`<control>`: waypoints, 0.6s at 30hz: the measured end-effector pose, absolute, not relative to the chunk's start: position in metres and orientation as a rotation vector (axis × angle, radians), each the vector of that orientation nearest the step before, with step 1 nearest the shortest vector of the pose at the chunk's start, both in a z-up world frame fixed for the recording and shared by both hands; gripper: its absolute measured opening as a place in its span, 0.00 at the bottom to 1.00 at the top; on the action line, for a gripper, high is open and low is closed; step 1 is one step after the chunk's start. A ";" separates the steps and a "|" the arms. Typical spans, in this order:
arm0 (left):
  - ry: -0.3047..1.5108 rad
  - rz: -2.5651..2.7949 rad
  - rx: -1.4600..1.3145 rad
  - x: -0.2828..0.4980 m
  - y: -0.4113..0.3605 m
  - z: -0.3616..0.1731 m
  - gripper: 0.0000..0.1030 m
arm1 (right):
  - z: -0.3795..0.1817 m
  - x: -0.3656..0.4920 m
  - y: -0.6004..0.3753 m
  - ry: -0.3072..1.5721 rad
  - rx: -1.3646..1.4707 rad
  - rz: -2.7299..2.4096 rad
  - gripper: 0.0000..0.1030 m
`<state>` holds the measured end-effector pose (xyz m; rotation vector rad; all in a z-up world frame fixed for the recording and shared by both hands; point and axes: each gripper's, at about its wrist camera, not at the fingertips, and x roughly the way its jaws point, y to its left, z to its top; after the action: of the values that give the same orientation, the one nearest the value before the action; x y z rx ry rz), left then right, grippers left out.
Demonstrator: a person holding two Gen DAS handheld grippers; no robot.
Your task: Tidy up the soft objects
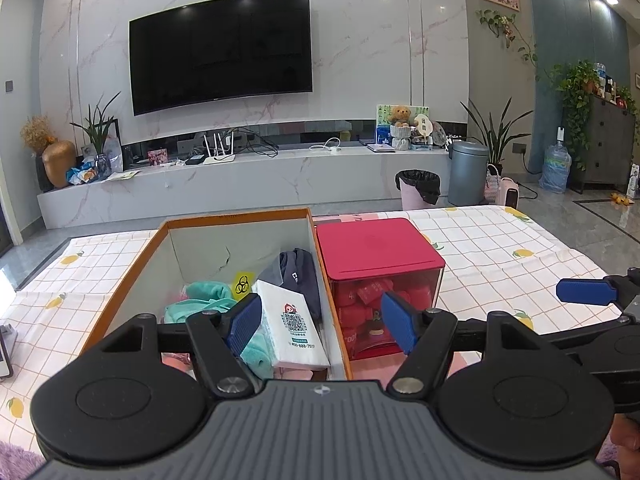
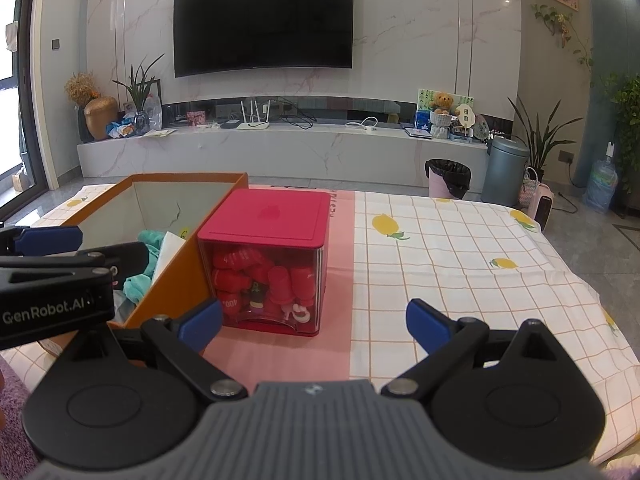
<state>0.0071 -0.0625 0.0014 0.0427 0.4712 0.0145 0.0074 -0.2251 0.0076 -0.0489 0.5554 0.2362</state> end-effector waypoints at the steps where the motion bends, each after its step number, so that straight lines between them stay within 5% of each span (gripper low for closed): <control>1: 0.470 0.016 0.046 0.007 -0.063 0.001 0.78 | 0.007 0.008 -0.225 0.556 -0.049 0.236 0.94; 18: 0.467 0.020 0.055 0.007 -0.064 0.000 0.78 | 0.005 0.009 -0.225 0.569 -0.060 0.235 0.94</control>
<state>0.0066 -0.0644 -0.0002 0.0554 0.4667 0.0196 0.0088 -0.2252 0.0050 -0.0598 0.5693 0.2353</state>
